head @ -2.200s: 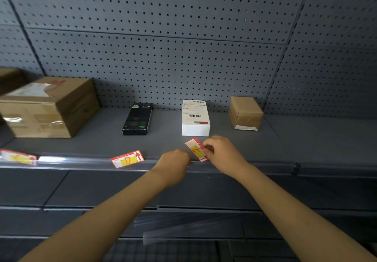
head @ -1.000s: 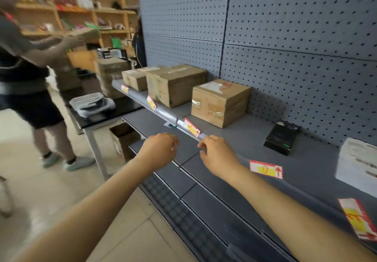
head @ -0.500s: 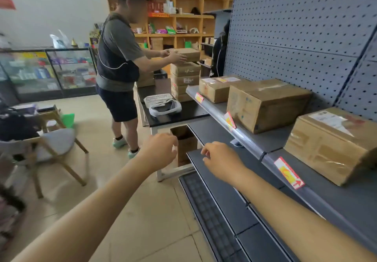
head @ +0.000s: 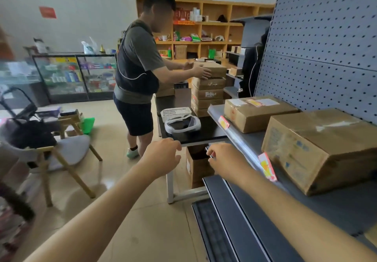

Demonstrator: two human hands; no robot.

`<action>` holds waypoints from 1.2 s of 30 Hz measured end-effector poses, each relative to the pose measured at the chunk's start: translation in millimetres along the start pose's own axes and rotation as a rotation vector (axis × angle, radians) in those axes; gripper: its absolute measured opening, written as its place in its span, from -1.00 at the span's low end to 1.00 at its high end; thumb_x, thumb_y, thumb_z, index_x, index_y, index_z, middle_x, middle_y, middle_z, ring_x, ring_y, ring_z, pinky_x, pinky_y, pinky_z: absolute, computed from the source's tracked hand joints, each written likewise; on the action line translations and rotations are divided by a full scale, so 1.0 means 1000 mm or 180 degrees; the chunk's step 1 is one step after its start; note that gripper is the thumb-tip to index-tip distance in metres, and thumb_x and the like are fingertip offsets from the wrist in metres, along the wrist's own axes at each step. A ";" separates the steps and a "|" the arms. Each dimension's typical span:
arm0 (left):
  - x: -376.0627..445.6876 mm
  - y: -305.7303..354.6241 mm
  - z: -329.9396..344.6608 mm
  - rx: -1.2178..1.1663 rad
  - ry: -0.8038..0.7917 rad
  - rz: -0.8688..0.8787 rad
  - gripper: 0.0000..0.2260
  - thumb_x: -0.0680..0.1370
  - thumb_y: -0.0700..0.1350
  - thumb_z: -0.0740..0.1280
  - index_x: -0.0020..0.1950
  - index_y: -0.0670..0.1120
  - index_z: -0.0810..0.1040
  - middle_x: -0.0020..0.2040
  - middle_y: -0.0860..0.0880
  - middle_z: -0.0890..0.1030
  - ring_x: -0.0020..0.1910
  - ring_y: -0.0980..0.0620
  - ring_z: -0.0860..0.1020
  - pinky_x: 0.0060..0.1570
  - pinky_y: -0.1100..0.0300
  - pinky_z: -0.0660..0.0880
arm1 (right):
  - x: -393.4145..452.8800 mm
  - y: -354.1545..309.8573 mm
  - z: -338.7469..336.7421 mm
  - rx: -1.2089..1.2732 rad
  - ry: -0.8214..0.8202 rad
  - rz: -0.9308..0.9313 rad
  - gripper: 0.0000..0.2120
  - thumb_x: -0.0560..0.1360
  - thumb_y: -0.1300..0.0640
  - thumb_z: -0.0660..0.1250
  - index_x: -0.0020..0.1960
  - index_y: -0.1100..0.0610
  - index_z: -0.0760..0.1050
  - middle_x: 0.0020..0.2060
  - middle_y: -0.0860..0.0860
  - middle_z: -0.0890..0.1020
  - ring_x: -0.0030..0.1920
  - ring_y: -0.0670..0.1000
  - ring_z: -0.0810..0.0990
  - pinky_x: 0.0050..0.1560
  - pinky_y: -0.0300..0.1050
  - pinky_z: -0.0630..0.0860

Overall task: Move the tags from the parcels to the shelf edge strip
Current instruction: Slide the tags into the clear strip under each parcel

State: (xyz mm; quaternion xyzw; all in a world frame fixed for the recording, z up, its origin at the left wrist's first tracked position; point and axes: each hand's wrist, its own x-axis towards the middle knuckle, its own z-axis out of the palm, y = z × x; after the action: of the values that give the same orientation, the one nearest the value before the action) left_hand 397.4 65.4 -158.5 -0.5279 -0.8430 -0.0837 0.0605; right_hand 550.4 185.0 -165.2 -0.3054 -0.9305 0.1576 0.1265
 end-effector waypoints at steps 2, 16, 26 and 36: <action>0.027 -0.012 0.006 -0.0022 -0.0027 0.0020 -0.74 0.56 0.01 0.27 0.23 0.02 0.51 0.17 0.02 0.57 0.08 0.02 0.55 -0.06 0.18 0.46 | 0.027 0.002 0.005 -0.0015 -0.0017 -0.0013 -0.79 0.53 0.18 0.24 0.13 0.09 0.55 0.04 0.05 0.57 0.02 0.07 0.57 0.06 0.03 0.57; 0.270 -0.042 0.019 -0.0322 0.0002 0.0984 -0.74 0.55 0.04 0.26 0.21 0.02 0.51 0.14 0.00 0.57 0.08 -0.04 0.55 0.02 0.05 0.54 | 0.218 0.062 -0.017 -0.0175 0.0493 0.0951 -0.82 0.53 0.14 0.24 0.08 0.03 0.56 0.03 0.03 0.61 -0.02 0.06 0.57 -0.04 -0.07 0.54; 0.409 0.045 0.040 -0.0660 0.0062 0.1875 -0.74 0.56 0.01 0.26 0.23 0.01 0.50 0.17 0.01 0.55 0.15 -0.03 0.52 0.08 0.08 0.47 | 0.276 0.153 -0.055 -0.0468 0.0855 0.1748 -0.79 0.50 0.28 0.20 -0.05 0.21 0.62 -0.04 0.12 0.63 0.01 0.15 0.58 0.04 0.08 0.54; 0.497 0.091 0.055 -0.0792 -0.0073 0.2712 -0.74 0.55 -0.01 0.25 0.22 0.04 0.51 0.17 0.05 0.56 0.10 0.00 0.55 0.02 0.12 0.49 | 0.305 0.203 -0.073 -0.0823 0.0522 0.2572 -0.71 0.59 0.11 0.19 0.25 0.19 0.52 0.24 0.12 0.51 0.16 0.14 0.51 0.18 0.04 0.49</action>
State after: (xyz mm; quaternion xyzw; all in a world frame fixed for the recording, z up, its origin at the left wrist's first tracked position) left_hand 262.3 553.2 -110.3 -0.8323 -0.5344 -0.1463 0.0163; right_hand 443.1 541.6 -131.3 -0.6701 -0.7351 0.0518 0.0889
